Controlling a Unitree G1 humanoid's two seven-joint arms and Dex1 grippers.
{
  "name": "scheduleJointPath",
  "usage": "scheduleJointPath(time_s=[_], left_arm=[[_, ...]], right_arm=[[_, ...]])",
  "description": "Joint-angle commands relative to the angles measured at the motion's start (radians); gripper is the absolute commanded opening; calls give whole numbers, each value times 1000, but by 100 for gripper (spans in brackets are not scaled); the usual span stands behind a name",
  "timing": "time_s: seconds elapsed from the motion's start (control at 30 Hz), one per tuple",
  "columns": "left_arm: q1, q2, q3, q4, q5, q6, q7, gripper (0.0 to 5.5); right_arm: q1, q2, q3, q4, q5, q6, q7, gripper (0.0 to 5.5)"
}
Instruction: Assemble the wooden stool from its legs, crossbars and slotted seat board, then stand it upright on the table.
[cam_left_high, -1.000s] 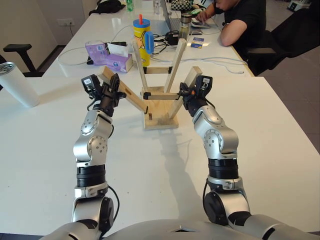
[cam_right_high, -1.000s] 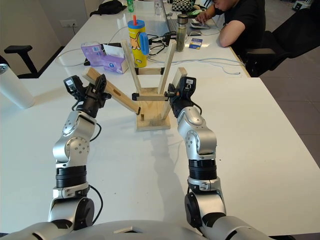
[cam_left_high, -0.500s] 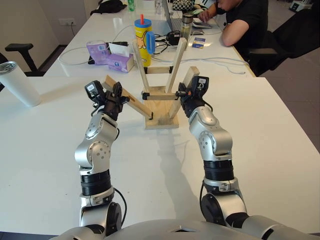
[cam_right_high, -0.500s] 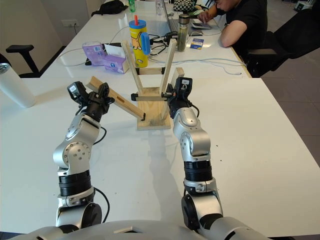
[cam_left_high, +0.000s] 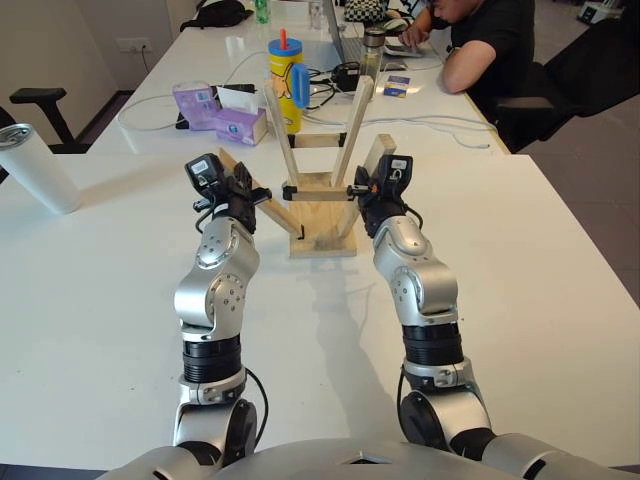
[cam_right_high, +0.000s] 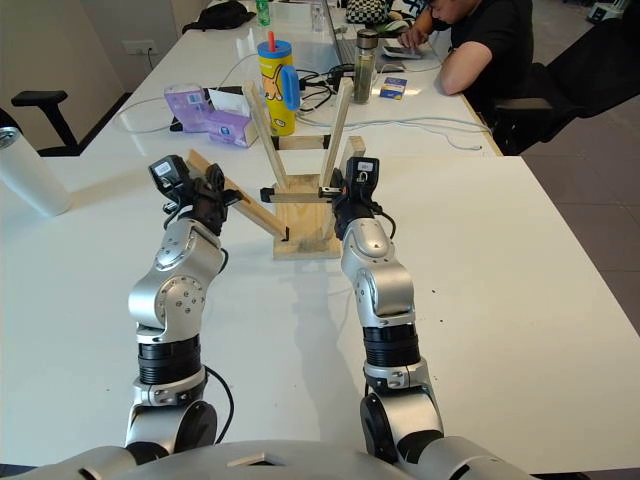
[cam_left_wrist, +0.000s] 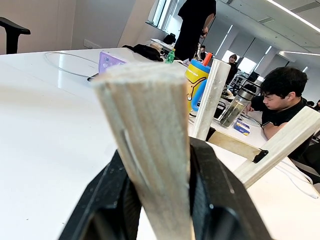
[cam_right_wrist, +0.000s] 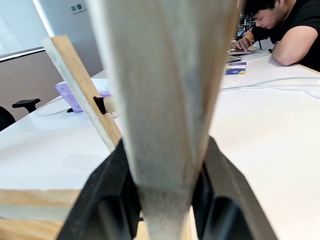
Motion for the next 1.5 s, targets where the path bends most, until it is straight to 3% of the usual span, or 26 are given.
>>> scheduleJointPath(time_s=[0.03,0.2,0.57,0.87,1.13,1.3,1.37,1.5], left_arm=[[69,23,-105,67,111,133,11,105],[67,39,-168,68,160,145,-38,105],[7,54,-82,101,179,166,-80,105],[8,105,-145,109,231,165,-138,105],[15,151,-205,162,267,162,-188,110],[32,196,-284,167,245,191,-284,118],[44,205,-296,165,239,211,-299,184],[40,207,-287,201,262,226,-319,260]], right_arm=[[1,4,10,-38,-19,-51,-2,105],[-4,8,26,-32,-20,-63,9,104],[22,-37,70,14,-65,-71,48,104],[46,-63,61,167,-62,-9,53,105],[75,-148,201,185,-131,-84,138,113],[70,-149,187,189,-100,-71,130,123],[67,-144,168,190,-86,-65,123,124],[59,-128,137,199,-73,-36,115,123]])
